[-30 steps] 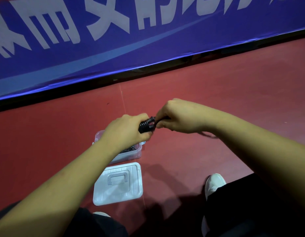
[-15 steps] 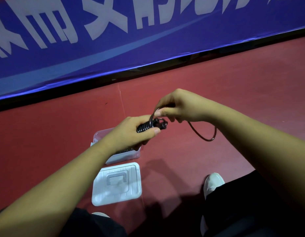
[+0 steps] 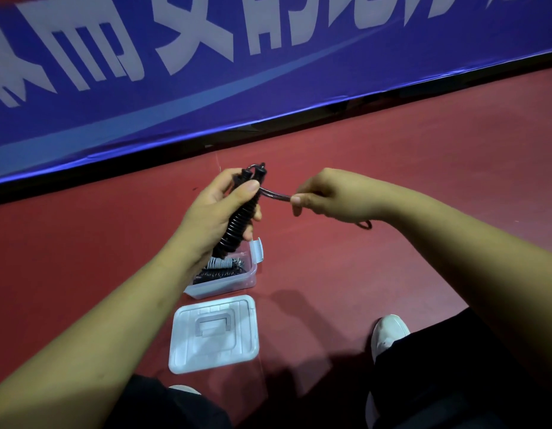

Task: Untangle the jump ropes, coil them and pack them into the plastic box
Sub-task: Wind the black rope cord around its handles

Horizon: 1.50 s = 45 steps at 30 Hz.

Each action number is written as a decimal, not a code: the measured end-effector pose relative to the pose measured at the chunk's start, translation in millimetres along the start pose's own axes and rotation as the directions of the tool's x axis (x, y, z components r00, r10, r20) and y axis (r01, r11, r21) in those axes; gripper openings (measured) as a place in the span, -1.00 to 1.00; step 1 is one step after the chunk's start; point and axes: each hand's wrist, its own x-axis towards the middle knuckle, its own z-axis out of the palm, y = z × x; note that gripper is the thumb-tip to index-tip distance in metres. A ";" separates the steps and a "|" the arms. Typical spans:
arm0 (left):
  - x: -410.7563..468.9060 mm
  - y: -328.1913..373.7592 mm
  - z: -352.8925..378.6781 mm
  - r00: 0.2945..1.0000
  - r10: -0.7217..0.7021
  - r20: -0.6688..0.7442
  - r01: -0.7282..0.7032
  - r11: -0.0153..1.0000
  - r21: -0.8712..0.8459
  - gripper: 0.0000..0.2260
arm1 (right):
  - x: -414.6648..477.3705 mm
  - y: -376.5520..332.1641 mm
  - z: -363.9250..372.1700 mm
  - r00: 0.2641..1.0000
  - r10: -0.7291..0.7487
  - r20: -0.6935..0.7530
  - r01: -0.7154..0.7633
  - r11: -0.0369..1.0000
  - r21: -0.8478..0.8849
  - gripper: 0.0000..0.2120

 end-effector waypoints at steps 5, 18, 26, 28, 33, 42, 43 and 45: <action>7.9 2.7 -4.4 0.986 0.006 -0.168 0.015 0.992 0.125 -0.86 | -2.4 -5.5 -4.5 0.997 -0.020 -0.081 0.014 0.997 -0.073 -0.74; 11.4 -24.1 -6.0 0.998 -0.020 0.062 -0.056 0.214 0.975 -0.72 | -4.7 -35.3 18.3 0.985 -0.153 0.073 0.166 0.959 -0.230 -0.80; -11.5 -11.1 23.3 0.969 0.045 0.244 -0.248 0.140 0.959 -0.76 | -4.1 -14.8 -1.2 0.971 -0.135 -0.197 0.126 0.990 -0.059 -0.75; -14.2 -11.2 29.4 0.960 0.023 0.280 -0.278 0.212 0.937 -0.72 | -4.3 -13.7 -1.9 0.972 -0.099 -0.213 0.104 0.995 0.009 -0.73; -12.5 -10.3 27.7 0.963 0.058 0.264 -0.254 0.526 0.811 -0.73 | -4.4 -7.4 -2.7 0.970 0.005 -0.245 0.029 0.991 0.134 -0.74; -13.0 4.8 22.3 0.985 0.131 0.109 -0.156 0.948 0.276 -0.63 | 0.2 -4.2 9.1 0.982 0.130 -0.134 -0.048 0.869 0.493 -0.66; -12.2 5.9 22.4 0.985 0.138 0.108 -0.159 0.964 0.215 -0.65 | 0.4 -4.8 9.7 0.985 0.129 -0.117 -0.048 0.848 0.527 -0.67; -11.7 6.2 23.0 0.987 0.123 0.105 -0.135 0.985 0.110 -0.72 | -0.5 -4.7 10.9 0.990 0.122 -0.069 -0.061 0.822 0.566 -0.66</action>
